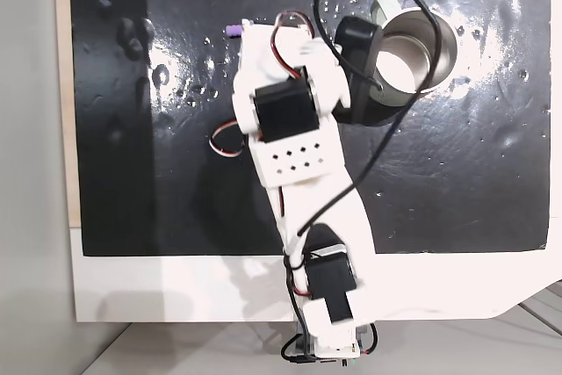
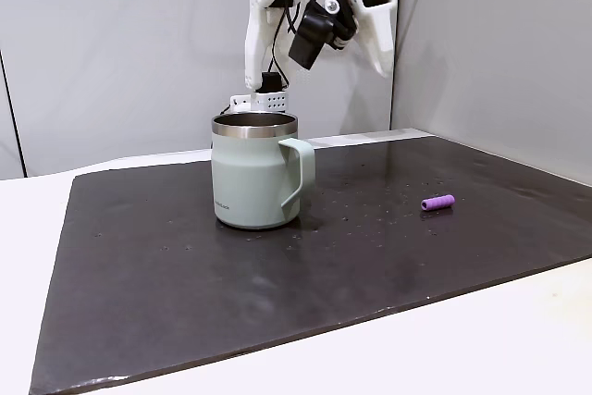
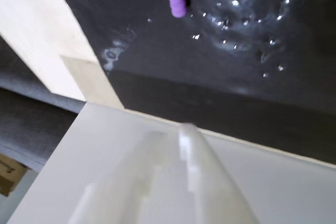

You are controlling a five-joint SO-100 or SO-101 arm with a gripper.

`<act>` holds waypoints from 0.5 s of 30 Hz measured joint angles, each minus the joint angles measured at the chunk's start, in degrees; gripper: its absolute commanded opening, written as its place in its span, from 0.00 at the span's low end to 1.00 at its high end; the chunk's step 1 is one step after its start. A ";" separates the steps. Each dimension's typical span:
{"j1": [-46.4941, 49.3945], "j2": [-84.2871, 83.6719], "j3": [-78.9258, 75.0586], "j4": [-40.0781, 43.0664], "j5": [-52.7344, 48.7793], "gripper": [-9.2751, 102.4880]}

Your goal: Grasp a pengrip and put it in the cup.

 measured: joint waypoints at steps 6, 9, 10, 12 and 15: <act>0.00 -13.97 -15.73 1.76 -2.46 0.25; 0.00 -19.34 -20.39 1.93 -2.72 0.26; -0.09 -20.92 -21.45 1.93 -2.72 0.26; -0.62 -23.91 -23.38 1.93 -2.72 0.26; -2.64 -28.39 -26.72 1.93 -2.72 0.26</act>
